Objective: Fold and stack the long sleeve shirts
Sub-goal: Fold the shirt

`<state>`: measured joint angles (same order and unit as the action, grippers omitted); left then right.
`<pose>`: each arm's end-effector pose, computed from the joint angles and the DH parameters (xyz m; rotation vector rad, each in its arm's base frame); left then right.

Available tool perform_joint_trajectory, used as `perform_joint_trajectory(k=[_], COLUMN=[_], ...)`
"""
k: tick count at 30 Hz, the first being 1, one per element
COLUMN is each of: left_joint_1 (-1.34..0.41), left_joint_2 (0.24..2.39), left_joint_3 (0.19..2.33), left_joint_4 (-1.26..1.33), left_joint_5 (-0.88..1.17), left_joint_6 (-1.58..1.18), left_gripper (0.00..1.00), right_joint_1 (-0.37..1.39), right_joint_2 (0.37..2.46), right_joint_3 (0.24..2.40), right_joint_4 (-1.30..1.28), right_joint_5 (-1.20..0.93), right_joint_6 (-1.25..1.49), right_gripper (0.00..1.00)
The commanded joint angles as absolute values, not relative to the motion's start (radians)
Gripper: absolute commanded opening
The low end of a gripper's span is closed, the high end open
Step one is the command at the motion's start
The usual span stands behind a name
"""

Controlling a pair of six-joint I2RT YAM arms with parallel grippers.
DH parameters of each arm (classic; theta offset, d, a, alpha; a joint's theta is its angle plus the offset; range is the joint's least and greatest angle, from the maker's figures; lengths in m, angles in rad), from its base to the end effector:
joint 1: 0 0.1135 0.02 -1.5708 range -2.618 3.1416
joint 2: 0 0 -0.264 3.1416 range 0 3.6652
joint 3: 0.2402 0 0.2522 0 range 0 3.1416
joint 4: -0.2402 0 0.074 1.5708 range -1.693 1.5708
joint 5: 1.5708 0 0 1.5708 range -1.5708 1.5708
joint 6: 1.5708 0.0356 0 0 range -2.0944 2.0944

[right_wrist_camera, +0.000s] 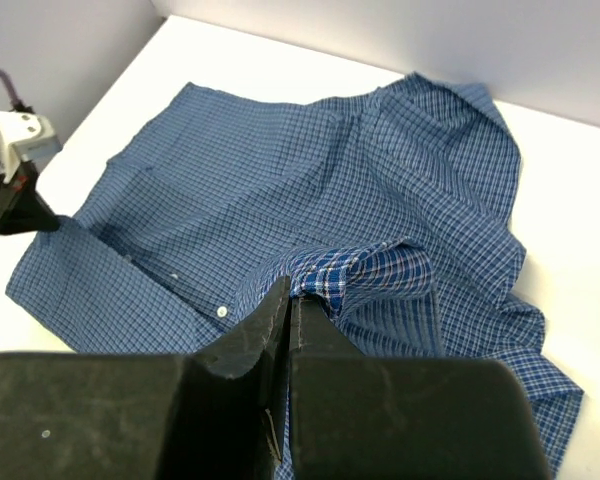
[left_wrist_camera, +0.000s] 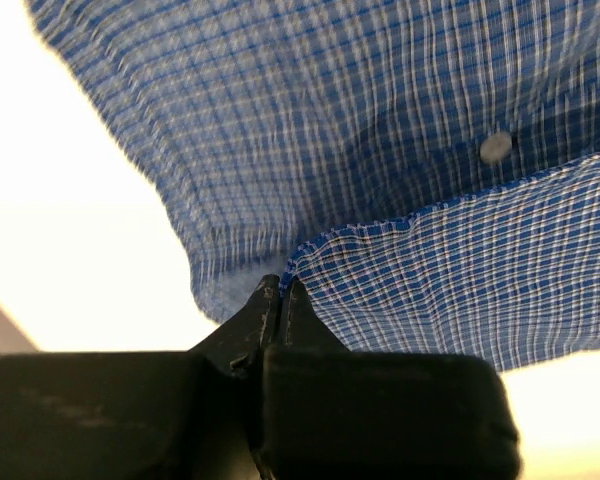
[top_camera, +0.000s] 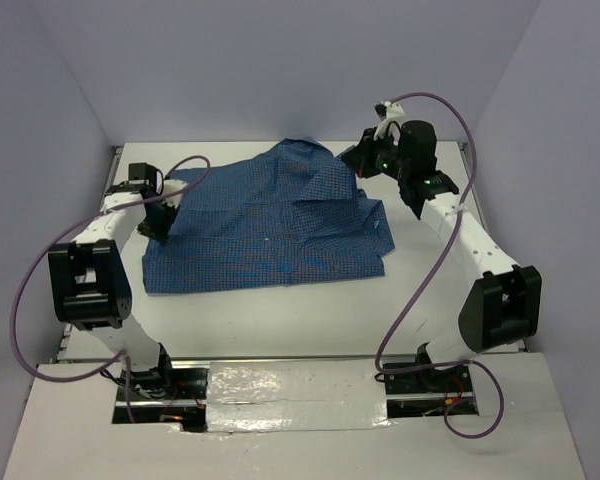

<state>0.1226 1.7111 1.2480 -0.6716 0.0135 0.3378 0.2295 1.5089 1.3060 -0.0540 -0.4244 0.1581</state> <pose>0.3466 0.0422 0.2198 0.2952 2.6954 0.1193 0.3459 0.0959 0.3594 -0.3691 1.8174 0.6585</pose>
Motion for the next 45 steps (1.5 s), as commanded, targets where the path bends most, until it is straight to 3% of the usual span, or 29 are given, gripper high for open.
perform_joint_trajectory(k=[1,15,24,26,27,29,30,31,34,36,40,45], left_joint_1=[0.14,0.181,0.184,0.183,0.183,0.189,0.207,0.224,0.307,0.357,0.373,0.371], left_joint_2=[1.603,1.624,1.658,1.67,1.689,1.715,1.724,1.732,1.749,1.74,1.706,1.712], left_joint_3=[1.21,1.126,1.111,1.117,1.133,1.164,1.21,1.238,1.333,1.348,1.251,1.114], left_joint_4=[-0.693,-0.618,-0.56,-0.561,-0.574,-0.592,-0.627,-0.649,-0.753,-0.811,-0.908,-0.887], left_joint_5=[-0.044,-0.04,-0.066,-0.06,-0.06,-0.054,-0.042,-0.028,0.026,0.064,0.074,0.057], left_joint_6=[0.324,0.272,0.256,0.261,0.259,0.255,0.249,0.244,0.233,0.244,0.31,0.325], left_gripper=[0.0,0.0,0.0,0.08,0.29,0.48,0.66,0.68,0.72,0.74,0.75,0.76], right_joint_1=[0.238,0.278,0.281,0.281,0.281,0.281,0.281,0.278,0.244,0.216,0.155,0.126], right_joint_2=[1.428,1.583,1.68,1.739,1.765,1.873,1.911,1.949,2.011,1.949,1.61,1.454], right_joint_3=[1.305,1.433,1.532,1.604,1.638,1.8,1.868,2.004,2.134,2.048,1.461,1.031], right_joint_4=[-0.015,0.038,0.028,-0.007,-0.096,-0.228,-0.393,-0.475,-0.713,-0.749,-0.602,-0.52], right_joint_5=[-0.419,-0.457,-0.357,-0.359,-0.354,-0.289,-0.25,-0.209,-0.078,-0.075,-0.161,-0.245], right_joint_6=[0.141,0.175,0.219,0.219,0.212,0.199,0.189,0.187,0.202,0.256,0.316,0.383], right_gripper=[0.0,0.0,0.0,0.22,0.4,0.79,0.84,0.86,0.93,0.93,0.9,0.84])
